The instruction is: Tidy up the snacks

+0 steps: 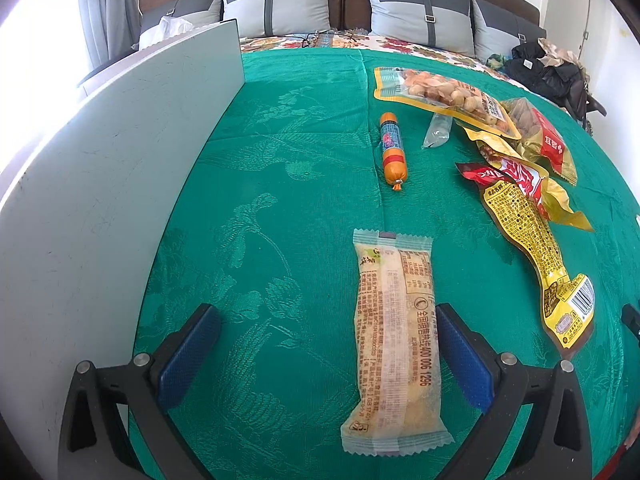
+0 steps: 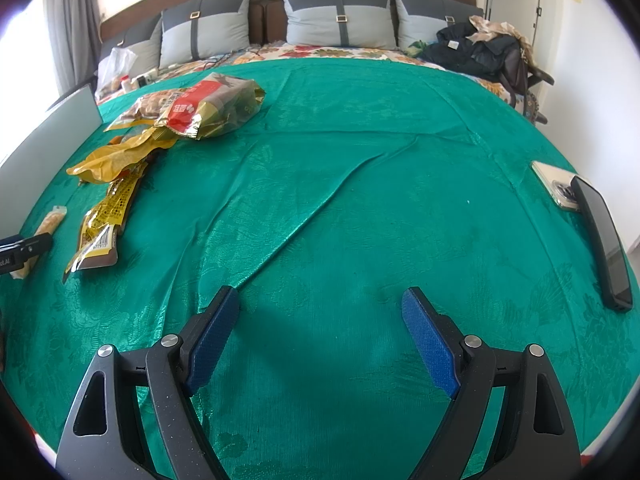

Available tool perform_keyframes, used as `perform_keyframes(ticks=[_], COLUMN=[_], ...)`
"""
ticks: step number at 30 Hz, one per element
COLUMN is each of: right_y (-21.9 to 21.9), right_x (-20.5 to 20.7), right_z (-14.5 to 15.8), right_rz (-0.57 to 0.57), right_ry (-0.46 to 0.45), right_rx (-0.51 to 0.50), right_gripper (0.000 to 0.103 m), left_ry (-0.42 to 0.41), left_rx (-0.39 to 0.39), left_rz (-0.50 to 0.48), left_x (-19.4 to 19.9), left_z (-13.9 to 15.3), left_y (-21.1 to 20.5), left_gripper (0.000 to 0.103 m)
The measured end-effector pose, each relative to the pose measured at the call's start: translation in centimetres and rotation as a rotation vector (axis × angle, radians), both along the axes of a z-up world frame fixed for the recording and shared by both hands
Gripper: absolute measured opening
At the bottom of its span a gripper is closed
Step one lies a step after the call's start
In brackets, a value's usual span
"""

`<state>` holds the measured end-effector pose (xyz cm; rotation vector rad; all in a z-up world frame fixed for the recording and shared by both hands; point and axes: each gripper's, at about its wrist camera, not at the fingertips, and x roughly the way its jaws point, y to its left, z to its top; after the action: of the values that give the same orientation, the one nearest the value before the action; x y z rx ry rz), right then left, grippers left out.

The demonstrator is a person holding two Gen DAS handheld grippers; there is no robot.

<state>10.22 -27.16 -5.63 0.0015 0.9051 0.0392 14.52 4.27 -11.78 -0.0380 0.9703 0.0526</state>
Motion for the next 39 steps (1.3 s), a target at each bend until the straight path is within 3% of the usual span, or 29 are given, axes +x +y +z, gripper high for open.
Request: perform_keyframes(ticks=[25, 26, 28, 31, 35, 39], right_y=[0.3, 0.3, 0.6, 3.5, 10.5, 16.4], right_x=[0.1, 0.2, 0.4, 1.6, 5.4, 8.3], right_z=[0.0, 0.2, 0.9, 2.0, 2.4, 0.6], right_rz=[0.003, 0.004, 0.012, 0.087, 0.219, 0.286], right_ry=[0.022, 0.043, 0.056, 0.081, 0.127, 0.212], right_rx=[0.001, 0.019, 0.158, 0.288, 0.26, 0.174], right_gripper=[0.088, 0.087, 0.087, 0.087, 0.086, 0.086], left_ry=[-0.001, -0.001, -0.001, -0.001, -0.001, -0.001], left_rx=[0.0, -0.001, -0.001, -0.001, -0.001, -0.001], left_rz=[0.0, 0.0, 0.001, 0.0, -0.001, -0.001], left_x=[0.0, 0.0, 0.0, -0.1, 0.0, 0.0], left_z=[0.0, 0.0, -0.1, 0.0, -0.1, -0.1], left_y=[0.0, 0.1, 0.1, 0.1, 0.1, 0.1], left_gripper=[0.103, 0.103, 0.103, 0.103, 0.103, 0.103])
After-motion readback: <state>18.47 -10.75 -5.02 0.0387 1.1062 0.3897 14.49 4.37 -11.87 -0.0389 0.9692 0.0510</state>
